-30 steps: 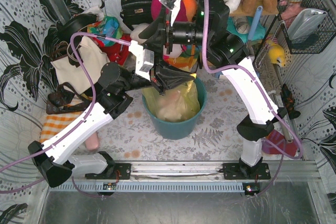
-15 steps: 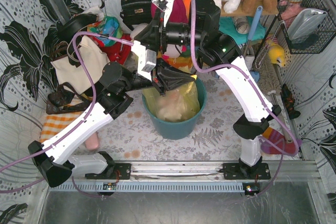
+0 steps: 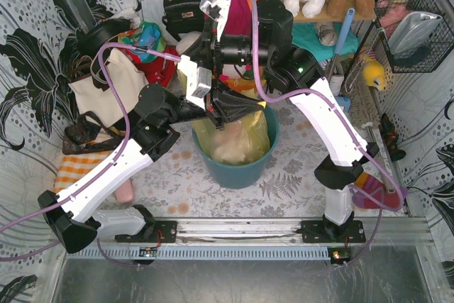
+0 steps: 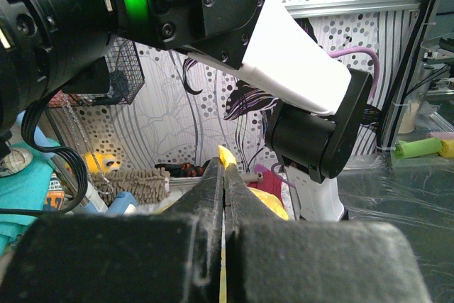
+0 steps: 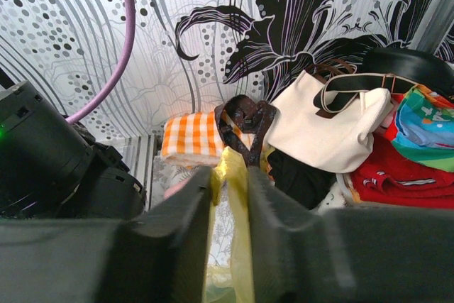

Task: Tie the trash bag

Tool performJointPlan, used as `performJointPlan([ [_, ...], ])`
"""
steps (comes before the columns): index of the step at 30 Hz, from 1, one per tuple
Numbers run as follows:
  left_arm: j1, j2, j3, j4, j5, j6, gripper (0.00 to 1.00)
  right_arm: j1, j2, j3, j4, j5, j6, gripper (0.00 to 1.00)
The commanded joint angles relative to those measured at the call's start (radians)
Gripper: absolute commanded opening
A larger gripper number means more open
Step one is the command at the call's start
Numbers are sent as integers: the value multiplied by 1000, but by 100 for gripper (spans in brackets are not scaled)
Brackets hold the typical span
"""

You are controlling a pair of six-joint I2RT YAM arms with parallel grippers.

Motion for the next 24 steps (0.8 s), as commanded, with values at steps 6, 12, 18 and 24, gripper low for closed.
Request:
performJointPlan([
  [6, -6, -6, -2, 31, -17, 15, 0, 15, -28, 14, 33, 38, -25, 0],
  [12, -6, -20, 0, 56, -76, 32, 0, 25, -74, -35, 117, 120, -4, 0],
  [18, -6, -29, 15, 96, -153, 57, 0, 26, -121, -89, 128, 228, 29, 0],
  [24, -6, -39, -16, 150, -254, 58, 0, 25, -219, -235, 155, 433, 99, 0],
])
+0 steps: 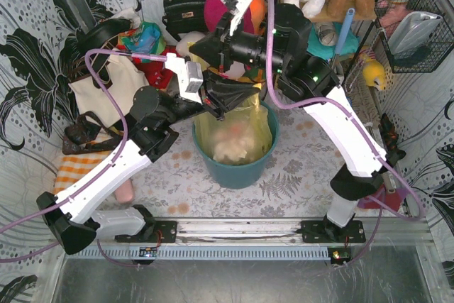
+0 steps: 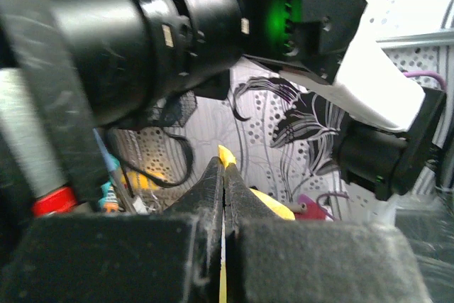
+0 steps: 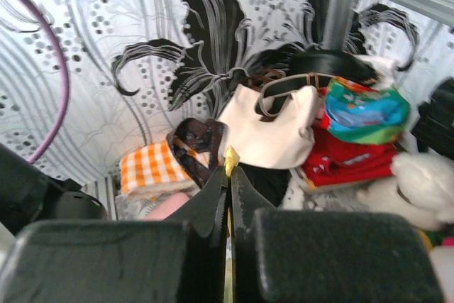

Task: Tie the trash bag

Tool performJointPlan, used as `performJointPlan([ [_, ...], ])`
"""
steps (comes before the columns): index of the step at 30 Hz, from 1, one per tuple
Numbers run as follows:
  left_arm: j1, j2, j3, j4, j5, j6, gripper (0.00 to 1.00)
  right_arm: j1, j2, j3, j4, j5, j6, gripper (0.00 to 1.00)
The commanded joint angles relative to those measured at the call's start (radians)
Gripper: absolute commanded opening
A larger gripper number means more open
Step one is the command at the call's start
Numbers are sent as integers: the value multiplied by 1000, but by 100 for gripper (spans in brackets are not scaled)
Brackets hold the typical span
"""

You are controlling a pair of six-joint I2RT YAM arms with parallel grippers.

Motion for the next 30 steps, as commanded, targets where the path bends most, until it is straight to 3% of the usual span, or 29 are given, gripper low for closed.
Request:
performJointPlan([
  [1, -6, -35, -25, 109, -110, 17, 0, 3, -108, -107, 79, 192, 73, 0],
  [14, -6, -77, -99, 178, -217, 14, 0, 4, -373, -495, 160, 484, 221, 0],
  [24, -6, -96, -118, 180, -297, 31, 0, 3, -569, -755, 222, 521, 285, 0],
  [30, -5, -101, -130, 186, -322, 36, 0, 4, -693, -956, 359, 457, 329, 0],
])
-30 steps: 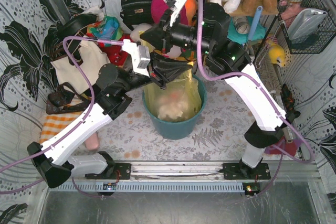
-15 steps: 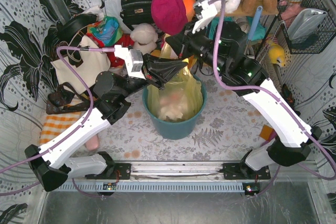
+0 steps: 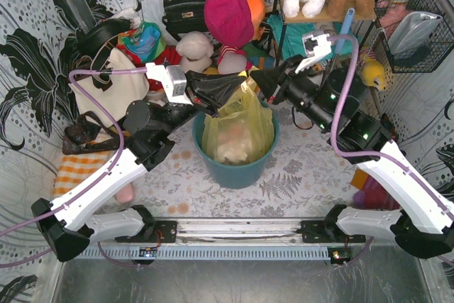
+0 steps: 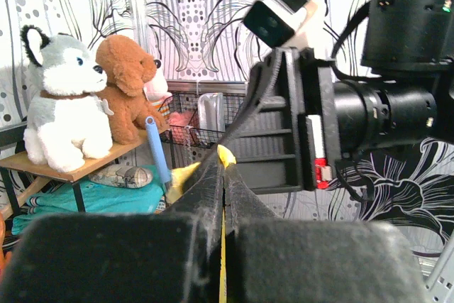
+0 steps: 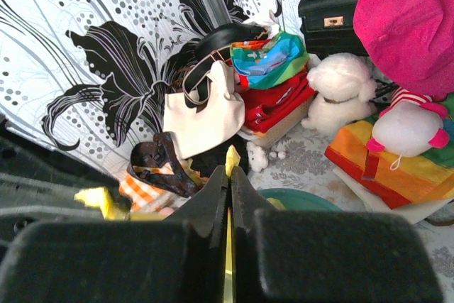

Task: Tie the trash bag

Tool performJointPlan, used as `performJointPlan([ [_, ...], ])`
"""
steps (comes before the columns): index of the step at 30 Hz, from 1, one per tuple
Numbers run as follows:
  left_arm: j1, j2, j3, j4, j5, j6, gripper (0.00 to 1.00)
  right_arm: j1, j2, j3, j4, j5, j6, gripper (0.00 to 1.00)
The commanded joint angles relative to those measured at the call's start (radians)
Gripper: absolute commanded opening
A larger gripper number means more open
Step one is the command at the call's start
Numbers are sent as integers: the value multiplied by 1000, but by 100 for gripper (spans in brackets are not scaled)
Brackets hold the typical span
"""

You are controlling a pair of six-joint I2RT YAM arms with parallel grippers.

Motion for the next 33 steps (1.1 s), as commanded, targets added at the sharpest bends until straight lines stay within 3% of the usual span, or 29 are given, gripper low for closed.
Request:
performJointPlan([
  [1, 3, -20, -13, 58, -49, 20, 0, 4, -77, -117, 148, -45, 53, 0],
  [13, 3, -24, -31, 63, -85, 20, 0, 4, -270, -423, 382, -142, 113, 0],
  [23, 7, -17, -26, 50, -93, 24, 0, 3, -285, -421, 271, -203, 199, 0],
  [33, 10, -21, -31, 44, -108, 28, 0, 4, -326, -468, 289, -273, 238, 0],
])
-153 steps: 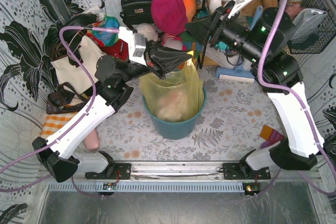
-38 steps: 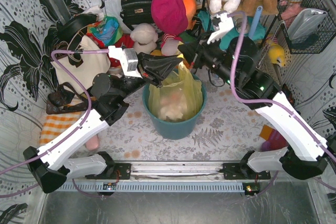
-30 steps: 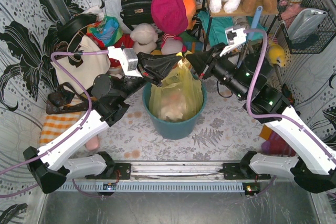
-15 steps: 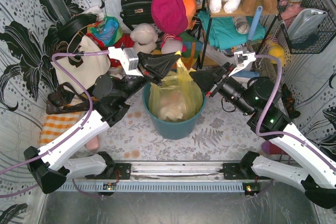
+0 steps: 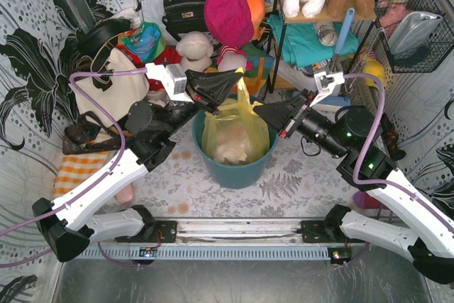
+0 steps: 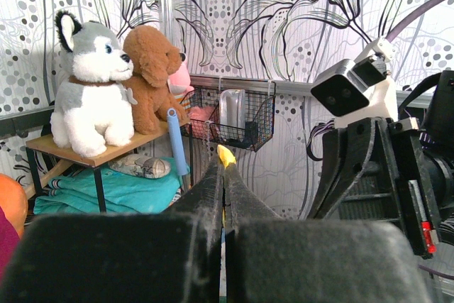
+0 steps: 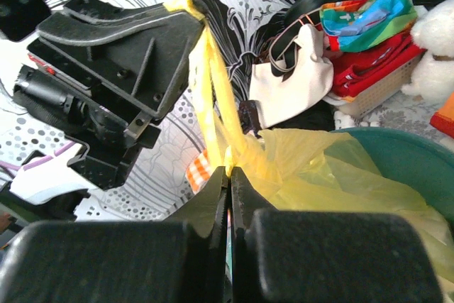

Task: Tie the trash bag

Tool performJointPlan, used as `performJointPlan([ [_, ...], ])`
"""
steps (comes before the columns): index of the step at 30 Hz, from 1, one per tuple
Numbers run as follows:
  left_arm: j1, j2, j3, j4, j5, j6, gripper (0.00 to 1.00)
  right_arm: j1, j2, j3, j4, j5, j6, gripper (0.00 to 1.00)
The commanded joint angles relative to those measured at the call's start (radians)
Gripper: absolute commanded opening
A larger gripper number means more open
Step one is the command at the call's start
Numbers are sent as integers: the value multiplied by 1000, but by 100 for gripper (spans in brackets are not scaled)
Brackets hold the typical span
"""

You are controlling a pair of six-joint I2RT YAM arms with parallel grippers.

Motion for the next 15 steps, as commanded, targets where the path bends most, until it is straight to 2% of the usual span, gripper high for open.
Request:
performJointPlan([
  [1, 7, -17, -3, 37, -24, 20, 0, 4, -32, -30, 54, -73, 38, 0],
  [8, 8, -4, 4, 34, -27, 16, 0, 4, -22, -38, 91, -144, 51, 0],
  [15, 9, -2, 8, 27, -24, 15, 0, 13, -10, -101, 200, -136, 39, 0],
])
